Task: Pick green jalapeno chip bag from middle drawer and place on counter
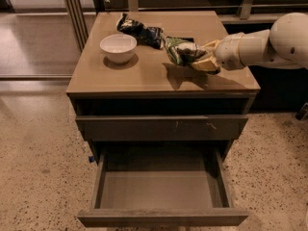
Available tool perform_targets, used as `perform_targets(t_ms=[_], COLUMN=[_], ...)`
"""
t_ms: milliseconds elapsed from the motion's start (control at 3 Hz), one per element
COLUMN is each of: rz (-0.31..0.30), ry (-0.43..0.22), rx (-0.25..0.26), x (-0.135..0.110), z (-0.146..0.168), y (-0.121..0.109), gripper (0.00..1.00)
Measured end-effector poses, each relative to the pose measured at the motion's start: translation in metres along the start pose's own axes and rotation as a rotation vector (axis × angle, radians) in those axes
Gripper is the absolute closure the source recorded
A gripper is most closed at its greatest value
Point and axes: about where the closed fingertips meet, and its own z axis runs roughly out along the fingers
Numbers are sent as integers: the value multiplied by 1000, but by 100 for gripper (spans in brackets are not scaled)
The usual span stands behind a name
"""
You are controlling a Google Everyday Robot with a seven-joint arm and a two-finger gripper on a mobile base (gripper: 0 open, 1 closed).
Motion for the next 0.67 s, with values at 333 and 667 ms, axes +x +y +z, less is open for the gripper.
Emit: perform_targets(t_ms=[333, 667], rz=[20, 34], ry=[-3, -6], rx=[-39, -77], x=[6, 14], z=[15, 32], y=[1, 5], gripper=[100, 100])
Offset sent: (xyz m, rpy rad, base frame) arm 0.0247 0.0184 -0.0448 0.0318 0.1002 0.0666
